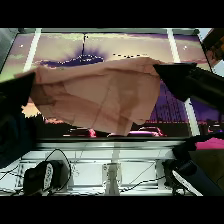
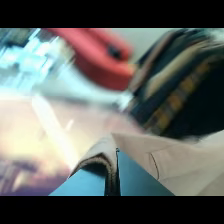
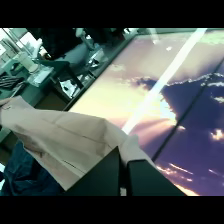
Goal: Fold the clothes and pants, and hang the long-sleeved shirts on hangers.
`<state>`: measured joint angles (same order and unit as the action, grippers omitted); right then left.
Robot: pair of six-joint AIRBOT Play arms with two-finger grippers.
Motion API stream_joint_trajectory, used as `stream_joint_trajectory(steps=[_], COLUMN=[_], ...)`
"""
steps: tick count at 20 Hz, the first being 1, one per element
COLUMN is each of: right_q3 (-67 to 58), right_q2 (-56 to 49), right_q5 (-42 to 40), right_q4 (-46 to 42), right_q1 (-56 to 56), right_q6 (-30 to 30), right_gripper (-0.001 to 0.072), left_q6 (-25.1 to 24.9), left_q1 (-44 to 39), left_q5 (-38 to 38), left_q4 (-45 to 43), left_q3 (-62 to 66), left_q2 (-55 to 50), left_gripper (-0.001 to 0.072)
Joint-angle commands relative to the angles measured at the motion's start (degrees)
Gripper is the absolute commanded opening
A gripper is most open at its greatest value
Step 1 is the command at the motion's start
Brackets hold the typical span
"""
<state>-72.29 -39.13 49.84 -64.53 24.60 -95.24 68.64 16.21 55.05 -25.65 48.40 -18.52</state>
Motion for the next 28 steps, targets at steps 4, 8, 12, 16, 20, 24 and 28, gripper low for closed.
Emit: stream_joint_trajectory(steps=[4,8,12,16,20,24,28], right_q3=[0.85,2.60,2.58,2.58,2.43,2.43,2.43], right_q2=[-14.56,-28.96,-39.12,-41.77,-41.62,-40.63,-38.56], right_q5=[0.22,-1.62,-12.11,-18.53,-16.48,-0.44,13.33], right_q4=[-5.09,-7.19,-7.26,-7.13,-7.08,-6.60,-6.40], right_q1=[-0.04,-0.04,-0.04,-0.04,-0.09,-0.09,-0.09], right_q6=[-1.49,-1.31,-1.38,-1.44,-2.78,-4.15,-1.99], right_gripper=[0.0008,0.0009,0.0009,0.0008,0.0009,0.0008,0.0008], left_q6=[20.52,20.17,9.14,7.82,7.80,7.78,7.74], left_q1=[-1.22,-6.84,-16.94,-22.97,-22.40,-22.03,-19.21], left_q5=[-2.38,-18.67,-38.29,-49.90,-52.30,-38.73,-24.83], left_q4=[-10.80,-8.00,-0.26,-0.20,-0.22,-0.33,-0.68], left_q3=[-15.34,-21.97,-21.97,-21.92,-21.75,-21.07,-20.59], left_q2=[-3.65,-13.55,-25.79,-34.47,-34.29,-32.00,-30.51], left_gripper=[0.0024,0.0025,0.0025,0.0025,0.0025,0.0025,0.0025])
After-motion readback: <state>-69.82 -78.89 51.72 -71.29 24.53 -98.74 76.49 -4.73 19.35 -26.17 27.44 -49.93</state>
